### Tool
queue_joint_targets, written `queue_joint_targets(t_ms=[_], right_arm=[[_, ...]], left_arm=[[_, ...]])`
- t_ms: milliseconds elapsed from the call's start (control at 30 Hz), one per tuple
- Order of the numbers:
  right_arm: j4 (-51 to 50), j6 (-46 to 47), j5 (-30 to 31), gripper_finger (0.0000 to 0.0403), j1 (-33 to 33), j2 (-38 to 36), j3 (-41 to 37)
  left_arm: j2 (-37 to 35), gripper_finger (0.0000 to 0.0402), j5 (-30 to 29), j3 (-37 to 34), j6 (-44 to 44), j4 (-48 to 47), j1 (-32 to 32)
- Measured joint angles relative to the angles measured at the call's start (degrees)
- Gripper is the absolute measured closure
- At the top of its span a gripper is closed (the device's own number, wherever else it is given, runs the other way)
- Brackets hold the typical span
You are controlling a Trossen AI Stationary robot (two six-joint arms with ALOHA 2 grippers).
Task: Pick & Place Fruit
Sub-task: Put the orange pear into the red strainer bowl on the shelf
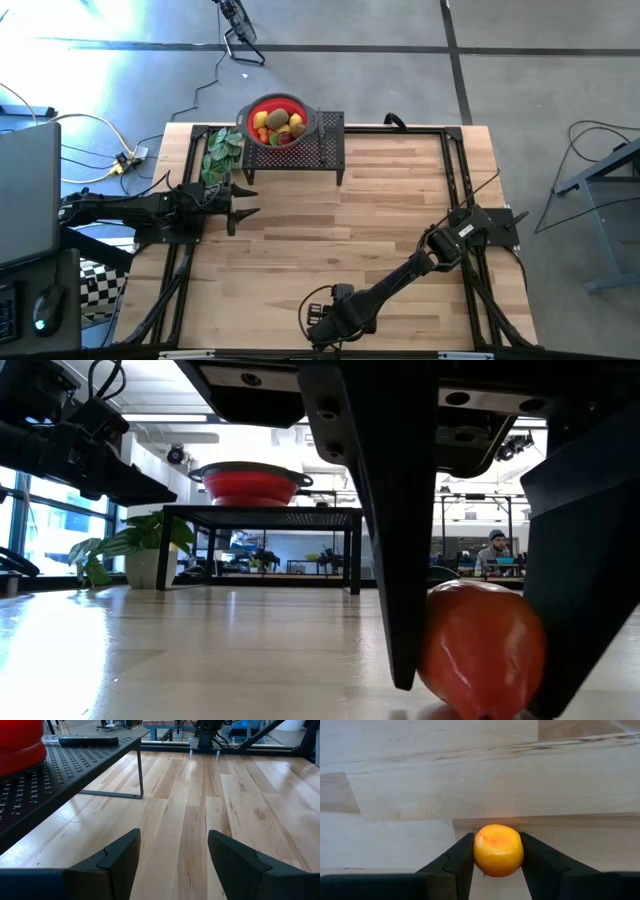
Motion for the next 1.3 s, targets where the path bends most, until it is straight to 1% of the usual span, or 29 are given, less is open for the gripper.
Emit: queue_joint_targets(t_ms=[100,300,600,667,867,967,1300], right_arm=[[-0.3,0.0,0.6,0.0268,0.0,0.0,0.0],[-0.4,-0.8,4.7,0.0269,0.0,0.0,0.0],[-0.9,-6.7,4.9,0.0270,-1.1,-0.2,0.0],[-1.5,-9.3,5.3,0.0270,-1.9,-0.4,0.0],[-7.5,-19.5,6.1,0.0270,-5.3,-2.8,0.0],[-9.6,-24.9,8.9,0.0270,-7.3,-4.5,0.0],[-9.4,-43.6,20.9,0.0270,-15.1,-11.2,0.0]], left_arm=[[0.0,0.0174,0.0,0.0,0.0,0.0,0.0],[0.0,0.0174,0.0,0.0,0.0,0.0,0.0],[0.0,0.0174,0.0,0.0,0.0,0.0,0.0],[0.0,0.0174,0.0,0.0,0.0,0.0,0.0],[0.0,0.0174,0.0,0.0,0.0,-0.1,0.0],[0.0,0.0174,0.1,0.0,0.0,-0.2,0.0],[0.0,0.0174,0.1,0.0,0.0,-0.3,0.0]])
